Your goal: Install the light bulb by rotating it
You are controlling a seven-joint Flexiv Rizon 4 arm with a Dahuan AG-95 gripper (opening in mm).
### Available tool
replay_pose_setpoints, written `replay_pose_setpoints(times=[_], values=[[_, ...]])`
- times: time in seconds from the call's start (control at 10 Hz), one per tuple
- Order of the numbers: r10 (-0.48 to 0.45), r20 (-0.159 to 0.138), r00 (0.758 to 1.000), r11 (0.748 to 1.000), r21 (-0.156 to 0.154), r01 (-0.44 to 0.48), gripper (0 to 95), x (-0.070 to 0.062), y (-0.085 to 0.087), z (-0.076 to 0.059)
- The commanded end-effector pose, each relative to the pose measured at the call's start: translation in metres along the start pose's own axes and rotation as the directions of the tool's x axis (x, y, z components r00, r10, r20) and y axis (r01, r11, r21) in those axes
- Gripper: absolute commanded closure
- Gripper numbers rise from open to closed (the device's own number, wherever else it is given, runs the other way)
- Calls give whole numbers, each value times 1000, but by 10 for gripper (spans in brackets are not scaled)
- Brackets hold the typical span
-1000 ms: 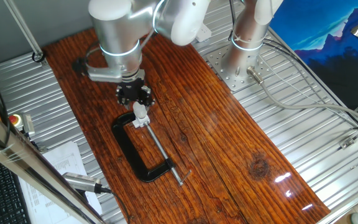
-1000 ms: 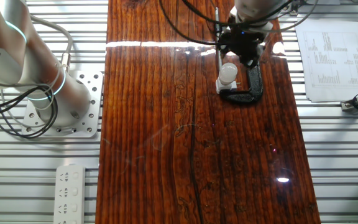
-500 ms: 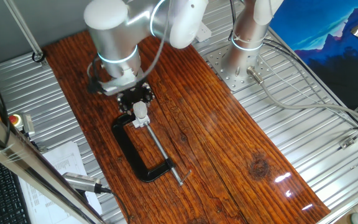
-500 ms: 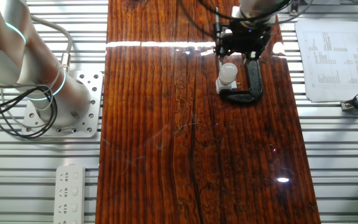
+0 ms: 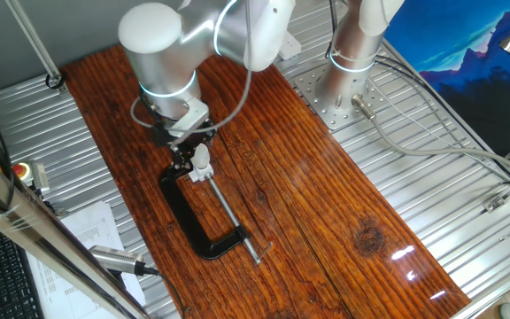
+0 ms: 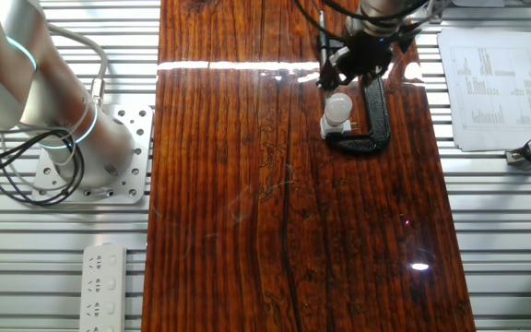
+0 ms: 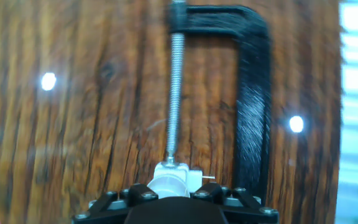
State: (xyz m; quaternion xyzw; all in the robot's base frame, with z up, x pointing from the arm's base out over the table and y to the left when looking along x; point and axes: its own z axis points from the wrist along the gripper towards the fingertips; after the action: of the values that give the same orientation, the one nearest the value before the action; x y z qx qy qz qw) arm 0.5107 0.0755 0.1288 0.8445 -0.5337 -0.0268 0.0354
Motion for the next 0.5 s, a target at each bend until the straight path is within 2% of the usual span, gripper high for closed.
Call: replay_pose_setpoints(times=[0.1,0.5], values=[[-218,-23,976,976,-1,219,190,1,7,5],[-301,-46,953,953,15,302,190,5,13,8]])
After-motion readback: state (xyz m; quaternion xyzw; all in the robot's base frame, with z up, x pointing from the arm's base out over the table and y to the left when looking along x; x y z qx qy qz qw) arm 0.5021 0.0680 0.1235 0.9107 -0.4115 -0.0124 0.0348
